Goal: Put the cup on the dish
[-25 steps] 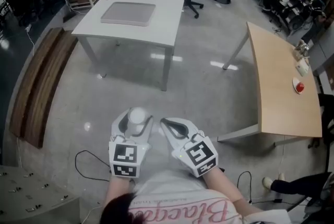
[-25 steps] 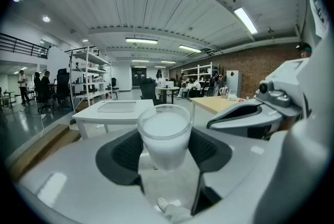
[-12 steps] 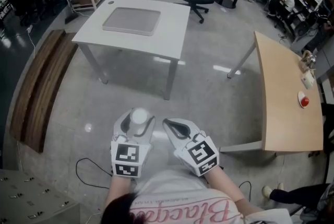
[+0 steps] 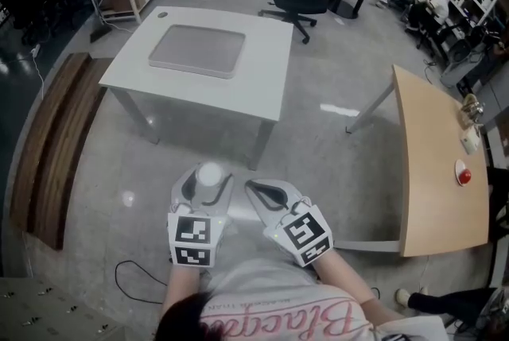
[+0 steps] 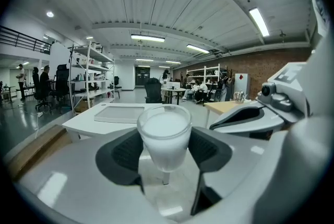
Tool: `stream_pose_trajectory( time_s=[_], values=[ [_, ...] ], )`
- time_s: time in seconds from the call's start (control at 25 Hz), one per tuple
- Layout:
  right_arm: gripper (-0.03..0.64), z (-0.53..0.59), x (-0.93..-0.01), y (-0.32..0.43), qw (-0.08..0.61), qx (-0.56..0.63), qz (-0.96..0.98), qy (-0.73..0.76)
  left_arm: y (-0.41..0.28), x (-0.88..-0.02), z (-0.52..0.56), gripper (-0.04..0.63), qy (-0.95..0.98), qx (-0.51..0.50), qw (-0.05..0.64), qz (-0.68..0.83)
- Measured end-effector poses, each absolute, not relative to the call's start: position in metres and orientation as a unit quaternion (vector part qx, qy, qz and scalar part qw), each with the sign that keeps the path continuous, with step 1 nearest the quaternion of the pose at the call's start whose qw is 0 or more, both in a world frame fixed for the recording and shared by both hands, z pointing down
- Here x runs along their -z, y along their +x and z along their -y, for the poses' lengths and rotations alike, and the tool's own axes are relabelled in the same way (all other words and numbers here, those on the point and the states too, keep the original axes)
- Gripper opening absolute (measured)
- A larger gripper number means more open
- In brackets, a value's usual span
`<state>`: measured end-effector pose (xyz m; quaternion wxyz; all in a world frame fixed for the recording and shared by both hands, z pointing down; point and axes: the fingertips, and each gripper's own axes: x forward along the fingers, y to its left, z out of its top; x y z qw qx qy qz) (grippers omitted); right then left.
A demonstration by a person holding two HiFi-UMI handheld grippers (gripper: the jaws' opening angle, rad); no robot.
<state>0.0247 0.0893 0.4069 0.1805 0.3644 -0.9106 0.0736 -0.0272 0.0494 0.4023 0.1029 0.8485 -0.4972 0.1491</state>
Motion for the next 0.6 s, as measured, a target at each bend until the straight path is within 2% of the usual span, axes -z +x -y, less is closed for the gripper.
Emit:
stream_pose_trajectory(
  time_s=[0.6],
  values=[
    [0.002, -0.004, -0.418, 0.001, 0.188, -0.076, 0.912, 0.357, -0.044, -0.411, 0.049, 0.264, 0.847, -0.165, 0.096, 0.496]
  ],
)
